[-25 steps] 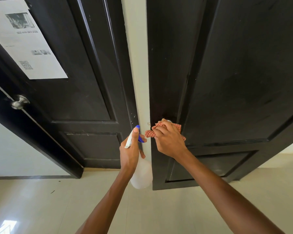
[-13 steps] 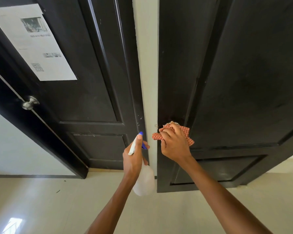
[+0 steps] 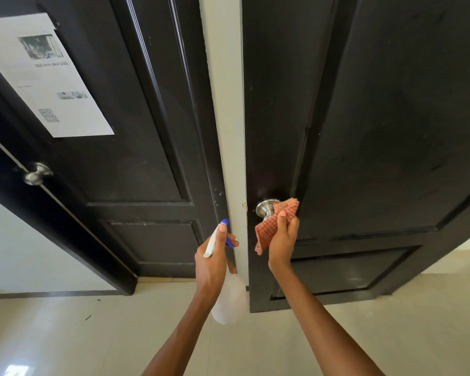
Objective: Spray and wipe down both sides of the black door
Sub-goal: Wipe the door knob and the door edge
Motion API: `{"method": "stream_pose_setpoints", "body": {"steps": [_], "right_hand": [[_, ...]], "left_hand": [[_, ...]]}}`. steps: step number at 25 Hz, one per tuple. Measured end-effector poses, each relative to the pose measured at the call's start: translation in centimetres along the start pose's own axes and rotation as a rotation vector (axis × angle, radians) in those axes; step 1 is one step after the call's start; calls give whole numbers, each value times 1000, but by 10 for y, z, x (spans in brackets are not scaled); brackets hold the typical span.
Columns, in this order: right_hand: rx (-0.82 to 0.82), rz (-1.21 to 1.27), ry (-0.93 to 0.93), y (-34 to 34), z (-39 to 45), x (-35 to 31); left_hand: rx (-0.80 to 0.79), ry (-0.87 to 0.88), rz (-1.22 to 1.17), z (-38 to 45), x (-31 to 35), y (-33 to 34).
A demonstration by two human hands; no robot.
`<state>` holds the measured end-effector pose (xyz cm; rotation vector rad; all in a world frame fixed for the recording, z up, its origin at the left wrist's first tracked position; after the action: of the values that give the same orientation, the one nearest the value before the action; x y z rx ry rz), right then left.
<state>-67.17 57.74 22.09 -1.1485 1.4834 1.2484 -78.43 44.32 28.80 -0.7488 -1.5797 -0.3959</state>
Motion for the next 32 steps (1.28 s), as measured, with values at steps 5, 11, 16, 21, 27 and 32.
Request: {"method": "stream_pose_setpoints", "body": {"steps": [5, 11, 16, 21, 27, 32], "right_hand": [[1, 687, 428, 18, -16, -8], [33, 901, 515, 28, -47, 16], [-20, 751, 554, 41, -53, 39], [-138, 405, 351, 52, -58, 39], [-184, -321, -242, 54, -51, 28], [-243, -701, -434, 36, -32, 59]], "left_hand": [[-51, 60, 28, -3, -3, 1], [-51, 91, 22, -10, 2, -6], [-47, 122, 34, -6, -2, -19], [25, 110, 38, 3, 1, -27], [30, 98, 26, 1, 17, -22], [25, 108, 15, 6, 12, -13]]}}
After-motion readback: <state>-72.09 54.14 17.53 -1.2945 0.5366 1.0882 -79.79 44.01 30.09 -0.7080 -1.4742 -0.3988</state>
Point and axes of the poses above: each hand's wrist, its own z-axis towards the middle knuckle, its own y-axis out of the palm, x = y × z, the point moved 3 cm from there along z, towards the middle knuckle, and after that the axes turned 3 degrees about -z, right-handed, at the moved point
